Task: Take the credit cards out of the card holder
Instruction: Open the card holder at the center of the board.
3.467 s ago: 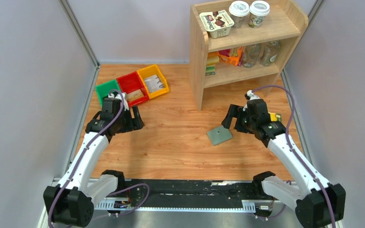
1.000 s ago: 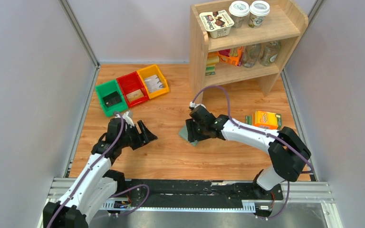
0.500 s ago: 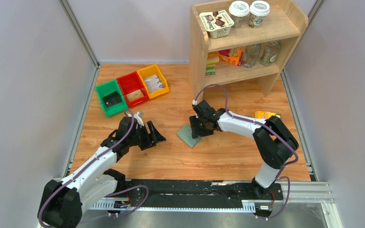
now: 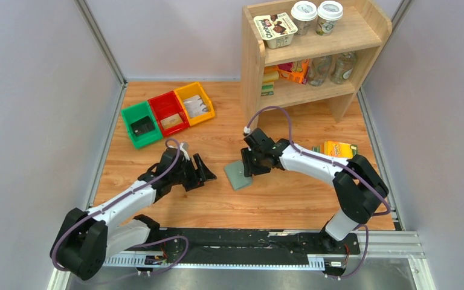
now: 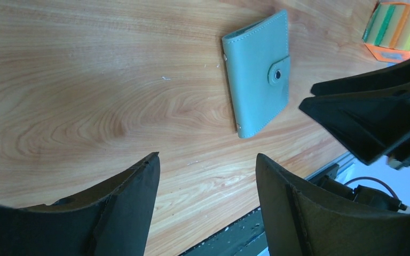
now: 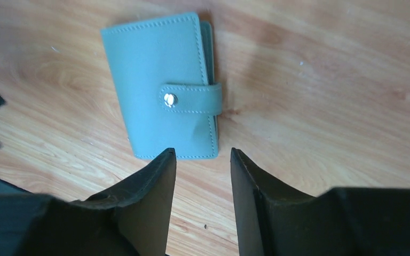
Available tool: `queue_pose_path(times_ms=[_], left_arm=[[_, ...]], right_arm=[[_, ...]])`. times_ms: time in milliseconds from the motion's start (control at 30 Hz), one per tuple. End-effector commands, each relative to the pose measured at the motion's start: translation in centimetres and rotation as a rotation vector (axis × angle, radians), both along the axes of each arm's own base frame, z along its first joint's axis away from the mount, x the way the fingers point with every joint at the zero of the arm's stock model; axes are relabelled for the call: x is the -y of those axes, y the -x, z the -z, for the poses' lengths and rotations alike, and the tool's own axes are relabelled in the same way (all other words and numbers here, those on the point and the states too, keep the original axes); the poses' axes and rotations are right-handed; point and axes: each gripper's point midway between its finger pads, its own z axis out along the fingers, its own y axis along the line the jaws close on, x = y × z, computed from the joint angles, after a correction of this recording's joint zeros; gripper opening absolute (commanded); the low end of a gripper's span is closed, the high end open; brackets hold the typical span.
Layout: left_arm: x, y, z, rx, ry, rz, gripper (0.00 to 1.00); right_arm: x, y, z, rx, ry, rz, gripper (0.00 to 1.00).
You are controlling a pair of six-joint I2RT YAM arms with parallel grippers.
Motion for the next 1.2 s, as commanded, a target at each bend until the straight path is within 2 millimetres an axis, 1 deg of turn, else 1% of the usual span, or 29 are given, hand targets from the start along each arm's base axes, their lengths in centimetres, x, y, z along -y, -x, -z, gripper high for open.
queue_pose_path(times_ms=[0, 33, 100, 167, 233, 300, 333, 400, 500, 633, 800, 933, 1000, 1167], left_arm=[[1.1, -1.6, -0.8, 0.038, 0.035, -0.028, 0.74], [1.3, -1.6, -0.8, 0.036, 0.037, -0.024, 0.74], [1.7, -1.9, -0.9, 0.032, 0.036, -0.018, 0.74], [2.2, -2.0, -0.6, 0.024, 0.032, -0.010, 0.73], [2.6, -2.1, -0.5, 0.020, 0.035, -0.005, 0.73], [2.9, -1.9, 0.0, 0.002, 0.027, 0.002, 0.73], [3.4, -2.3, -0.2, 0.015, 0.037, 0.007, 0.73], [3.8, -2.2, 0.1, 0.006, 0.038, 0.013, 0.73], [4.2, -2.1, 0.6, -0.017, 0.044, 0.015, 0.73], [4.5, -2.2, 1.0, -0.043, 0.047, 0.011, 0.75], [4.8, -2.3, 1.5, -0.061, 0.046, 0.003, 0.76], [5.1, -2.7, 2.0, -0.074, 0.054, -0.005, 0.76], [5.5, -3.0, 2.3, -0.077, 0.057, -0.001, 0.76], [6.0, -3.8, 3.9, -0.099, 0.015, 0.013, 0.74]], right_arm=[[-1.5, -2.7, -2.7, 0.091, -0.013, 0.030, 0.43], [-1.9, -2.9, -2.8, 0.092, -0.018, 0.025, 0.40], [-2.5, -3.2, -2.4, 0.081, -0.020, 0.016, 0.39], [-2.9, -3.4, -1.6, 0.067, -0.015, 0.013, 0.39], [-2.9, -3.3, -0.7, 0.052, -0.002, 0.014, 0.38], [-2.8, -3.2, 0.2, 0.042, 0.003, 0.022, 0.38], [-2.6, -3.1, 0.8, 0.036, 0.008, 0.026, 0.37], [-2.1, -2.6, 2.1, 0.014, 0.025, 0.029, 0.36], [-2.1, -1.5, 3.6, -0.037, 0.015, 0.015, 0.34], [-1.2, -0.4, 5.7, -0.083, 0.030, 0.033, 0.31], [-0.3, 0.8, 7.2, -0.144, 0.010, 0.074, 0.30], [-0.1, 1.5, 8.1, -0.188, -0.018, 0.102, 0.30], [0.0, 1.8, 8.4, -0.199, -0.023, 0.105, 0.30], [0.2, 2.0, 8.5, -0.210, -0.033, 0.110, 0.30]])
